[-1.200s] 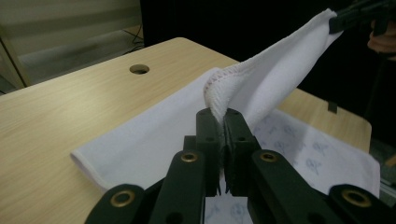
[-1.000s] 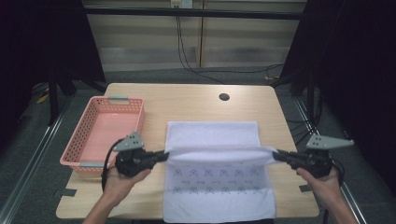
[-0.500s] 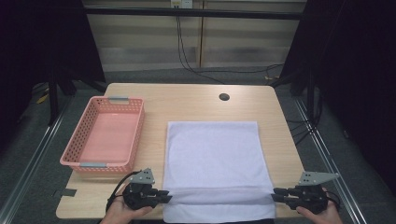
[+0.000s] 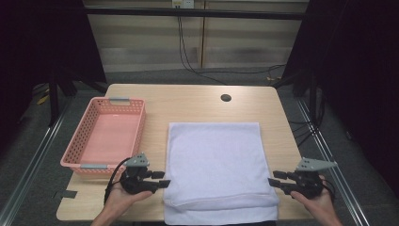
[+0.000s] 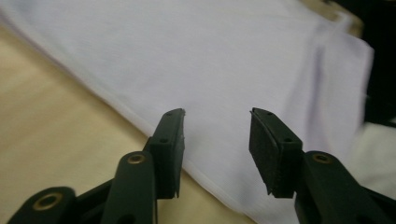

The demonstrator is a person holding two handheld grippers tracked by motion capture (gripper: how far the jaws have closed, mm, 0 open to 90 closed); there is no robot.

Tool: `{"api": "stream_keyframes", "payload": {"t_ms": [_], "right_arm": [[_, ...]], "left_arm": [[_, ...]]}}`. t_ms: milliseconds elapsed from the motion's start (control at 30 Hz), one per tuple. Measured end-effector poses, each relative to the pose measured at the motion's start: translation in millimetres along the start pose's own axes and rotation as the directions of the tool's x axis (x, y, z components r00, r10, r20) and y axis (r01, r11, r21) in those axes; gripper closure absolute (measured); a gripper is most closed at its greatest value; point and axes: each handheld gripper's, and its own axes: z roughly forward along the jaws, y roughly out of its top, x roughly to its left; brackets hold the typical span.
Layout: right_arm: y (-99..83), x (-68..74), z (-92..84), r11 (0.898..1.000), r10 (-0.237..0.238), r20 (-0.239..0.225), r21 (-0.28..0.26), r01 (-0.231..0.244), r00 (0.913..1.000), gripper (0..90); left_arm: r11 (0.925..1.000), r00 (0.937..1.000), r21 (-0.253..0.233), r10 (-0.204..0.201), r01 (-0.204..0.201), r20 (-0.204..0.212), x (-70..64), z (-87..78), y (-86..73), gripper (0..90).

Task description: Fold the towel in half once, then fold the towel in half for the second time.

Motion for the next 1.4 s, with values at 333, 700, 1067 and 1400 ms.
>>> {"api": "stream_keyframes", "payload": {"t_ms": [333,700,1067,1400], "right_arm": [[28.6,-26.1,64.9,0.994,-0.019,0.03,0.11,0.016,0.9994,50.5],[18.9,-20.1,69.5,0.983,-0.067,0.082,0.178,0.052,0.9943,68.2],[-4.5,-6.2,43.1,0.982,-0.027,0.038,0.19,0.02,0.9989,80.1],[-21.2,7.2,20.5,0.982,-0.033,-0.009,0.188,0.034,0.9994,62.5]], "left_arm": [[0.9934,0.9969,0.11,0.039,-0.032,-0.068,21.4,55.6,19.8,53.1],[0.9931,0.9984,0.114,0.032,-0.027,-0.047,14.5,55.8,16.0,55.7],[0.985,0.9968,0.157,0.076,-0.071,-0.024,-10.2,54.7,8.3,68.1],[0.984,0.9971,0.166,0.056,-0.064,0.051,-23.5,39.3,2.6,55.6]]}}
